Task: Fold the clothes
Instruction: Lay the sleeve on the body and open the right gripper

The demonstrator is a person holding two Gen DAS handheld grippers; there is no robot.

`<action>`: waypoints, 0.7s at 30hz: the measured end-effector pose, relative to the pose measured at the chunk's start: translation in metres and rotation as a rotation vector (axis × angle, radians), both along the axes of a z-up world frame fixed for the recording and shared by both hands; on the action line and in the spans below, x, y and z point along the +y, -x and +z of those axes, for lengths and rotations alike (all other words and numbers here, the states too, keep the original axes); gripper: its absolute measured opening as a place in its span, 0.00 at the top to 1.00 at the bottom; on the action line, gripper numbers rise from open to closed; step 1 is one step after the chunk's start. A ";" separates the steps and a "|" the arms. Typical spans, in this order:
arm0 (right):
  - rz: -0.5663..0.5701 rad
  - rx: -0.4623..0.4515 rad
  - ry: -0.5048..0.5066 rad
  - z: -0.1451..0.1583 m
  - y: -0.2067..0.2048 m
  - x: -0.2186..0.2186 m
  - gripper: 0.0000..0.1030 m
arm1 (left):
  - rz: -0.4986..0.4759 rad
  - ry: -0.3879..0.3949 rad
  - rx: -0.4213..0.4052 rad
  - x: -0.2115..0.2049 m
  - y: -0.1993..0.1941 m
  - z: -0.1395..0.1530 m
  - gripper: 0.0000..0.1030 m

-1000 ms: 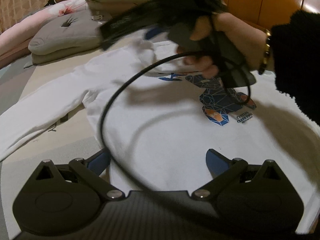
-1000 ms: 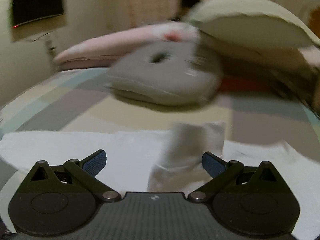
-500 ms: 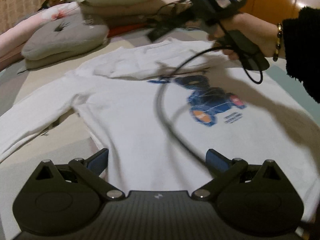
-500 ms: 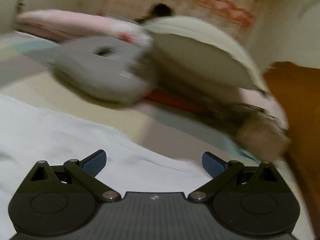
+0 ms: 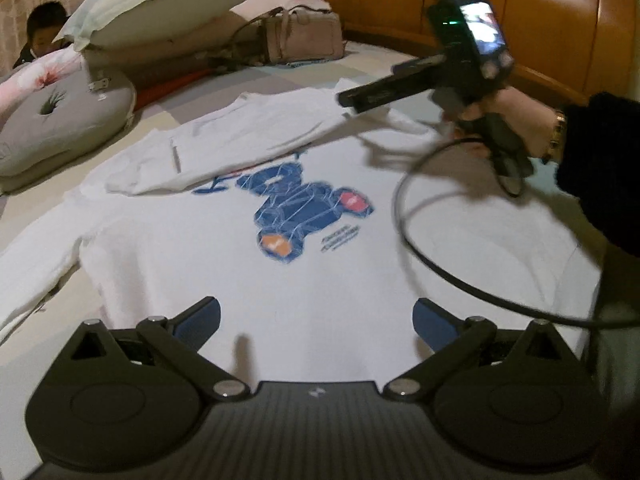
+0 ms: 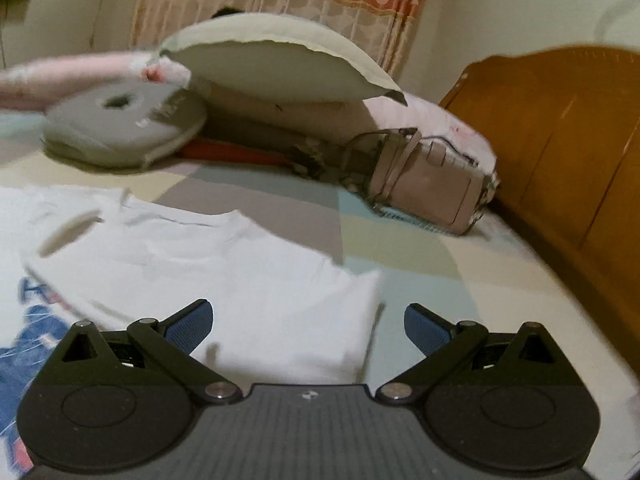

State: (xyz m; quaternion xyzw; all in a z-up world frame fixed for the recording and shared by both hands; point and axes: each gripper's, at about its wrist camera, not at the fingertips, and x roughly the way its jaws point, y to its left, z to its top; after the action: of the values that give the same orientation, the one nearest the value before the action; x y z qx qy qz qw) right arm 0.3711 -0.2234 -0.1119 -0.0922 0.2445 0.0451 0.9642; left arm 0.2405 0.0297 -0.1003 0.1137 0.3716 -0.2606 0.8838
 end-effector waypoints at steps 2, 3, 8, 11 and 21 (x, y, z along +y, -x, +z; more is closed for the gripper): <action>0.046 -0.010 -0.042 -0.005 0.014 -0.002 0.00 | 0.048 0.031 0.035 0.008 -0.007 -0.008 0.01; 0.071 -0.015 -0.059 -0.007 0.020 -0.004 0.00 | 0.089 0.062 0.080 0.015 -0.014 -0.016 0.01; 0.159 -0.014 -0.106 -0.002 0.033 -0.012 0.00 | 0.220 0.082 0.149 0.040 -0.022 -0.007 0.01; 0.163 -0.008 -0.139 0.002 0.031 -0.016 0.00 | 0.251 0.119 0.085 0.046 -0.038 0.013 0.01; 0.233 0.041 -0.109 -0.007 0.034 0.007 0.00 | 0.458 0.347 0.196 0.091 -0.153 -0.022 0.02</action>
State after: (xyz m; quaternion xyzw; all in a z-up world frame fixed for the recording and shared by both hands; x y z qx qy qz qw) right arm 0.3370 -0.2169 -0.1189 -0.0664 0.2491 0.1718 0.9508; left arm 0.3937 0.1212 -0.1223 -0.1515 0.4210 -0.1240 0.8857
